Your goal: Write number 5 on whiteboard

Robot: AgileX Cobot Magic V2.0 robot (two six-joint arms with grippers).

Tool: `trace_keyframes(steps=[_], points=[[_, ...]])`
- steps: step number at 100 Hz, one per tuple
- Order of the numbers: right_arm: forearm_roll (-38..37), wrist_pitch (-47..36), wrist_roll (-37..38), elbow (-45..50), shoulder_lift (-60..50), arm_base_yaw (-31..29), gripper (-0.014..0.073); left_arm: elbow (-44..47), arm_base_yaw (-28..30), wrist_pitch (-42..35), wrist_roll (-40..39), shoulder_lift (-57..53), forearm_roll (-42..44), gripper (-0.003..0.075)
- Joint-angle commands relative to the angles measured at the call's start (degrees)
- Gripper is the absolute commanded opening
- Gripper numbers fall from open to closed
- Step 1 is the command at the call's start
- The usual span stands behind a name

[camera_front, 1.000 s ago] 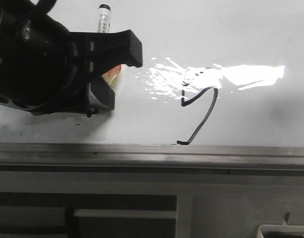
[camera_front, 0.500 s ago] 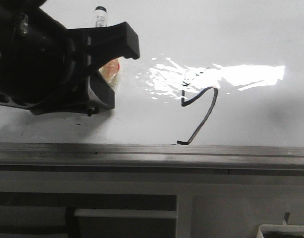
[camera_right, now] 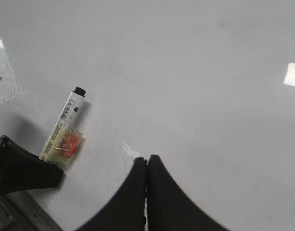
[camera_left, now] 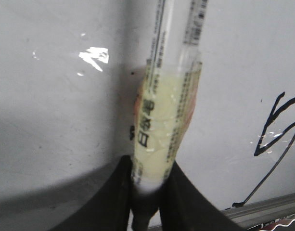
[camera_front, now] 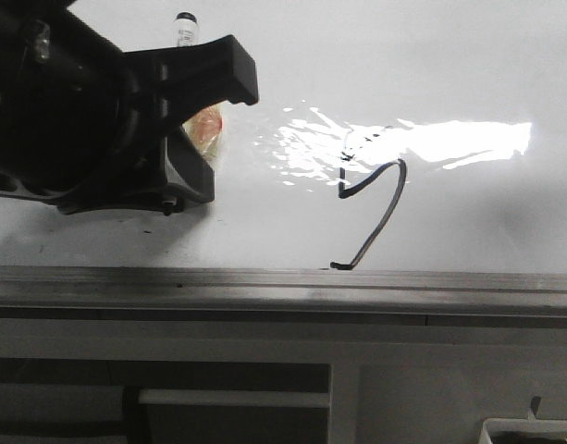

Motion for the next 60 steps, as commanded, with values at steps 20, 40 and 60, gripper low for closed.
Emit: trace_keyframes(steps=[20, 40, 60], points=[[-0.18, 2.31, -0.13, -1.43, -0.35, -0.13, -0.0066, -1.37, 0.72, -1.92, -0.43, -0.6, 0.26, 0.0156], [-0.18, 2.31, -0.13, -1.43, -0.35, -0.13, -0.0066, -1.37, 0.72, -1.92, -0.43, -0.6, 0.26, 0.016], [-0.18, 2.31, -0.13, -1.43, -0.35, -0.13, -0.0066, -1.37, 0.72, -1.92, -0.43, -0.6, 0.26, 0.0263]])
